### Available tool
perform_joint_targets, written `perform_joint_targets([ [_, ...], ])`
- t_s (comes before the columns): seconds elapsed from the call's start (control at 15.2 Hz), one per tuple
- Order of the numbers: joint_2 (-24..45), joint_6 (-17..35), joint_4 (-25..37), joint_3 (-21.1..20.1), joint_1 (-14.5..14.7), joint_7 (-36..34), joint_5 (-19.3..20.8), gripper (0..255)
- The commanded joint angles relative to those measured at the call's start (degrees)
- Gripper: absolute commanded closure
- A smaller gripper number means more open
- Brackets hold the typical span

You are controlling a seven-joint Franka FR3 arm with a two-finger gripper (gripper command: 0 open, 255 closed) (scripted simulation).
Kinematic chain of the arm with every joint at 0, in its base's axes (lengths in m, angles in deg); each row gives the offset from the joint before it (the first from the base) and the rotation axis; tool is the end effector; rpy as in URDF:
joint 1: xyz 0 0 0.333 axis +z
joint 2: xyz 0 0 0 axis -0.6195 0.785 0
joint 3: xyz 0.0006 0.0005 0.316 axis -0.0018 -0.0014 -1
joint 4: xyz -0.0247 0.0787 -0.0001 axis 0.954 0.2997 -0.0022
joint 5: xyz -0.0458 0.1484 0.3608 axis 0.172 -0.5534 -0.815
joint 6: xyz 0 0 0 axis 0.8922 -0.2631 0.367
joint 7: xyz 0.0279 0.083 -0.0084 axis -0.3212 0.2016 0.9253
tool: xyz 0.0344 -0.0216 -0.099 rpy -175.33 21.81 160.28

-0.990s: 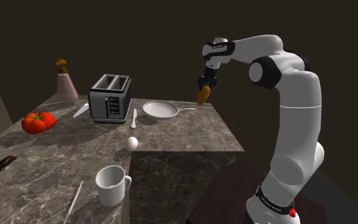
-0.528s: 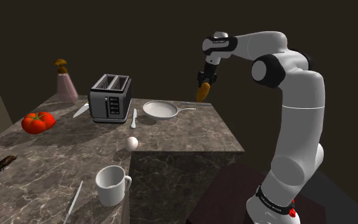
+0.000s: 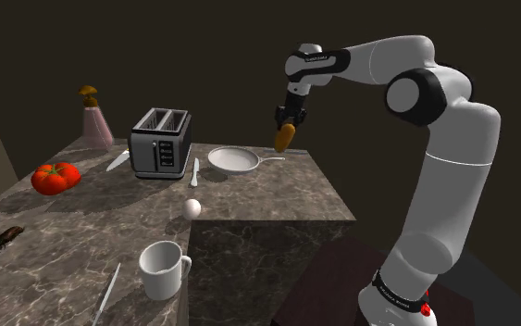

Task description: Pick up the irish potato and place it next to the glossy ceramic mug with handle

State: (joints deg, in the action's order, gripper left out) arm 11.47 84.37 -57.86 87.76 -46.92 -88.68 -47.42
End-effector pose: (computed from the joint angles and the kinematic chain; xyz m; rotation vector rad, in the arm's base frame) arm 0.5697 -0.2642 0.5104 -2.9746 0.8161 -0.1056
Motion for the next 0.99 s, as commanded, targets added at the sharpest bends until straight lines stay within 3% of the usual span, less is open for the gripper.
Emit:
perform_joint_targets([
  [0.0,-2.37,1.27,-3.23,-0.99,2.11,-3.16,1.09,255],
  [0.92,-9.77,4.61,-12.49,-9.19,12.72,-22.7,4.99,255],
])
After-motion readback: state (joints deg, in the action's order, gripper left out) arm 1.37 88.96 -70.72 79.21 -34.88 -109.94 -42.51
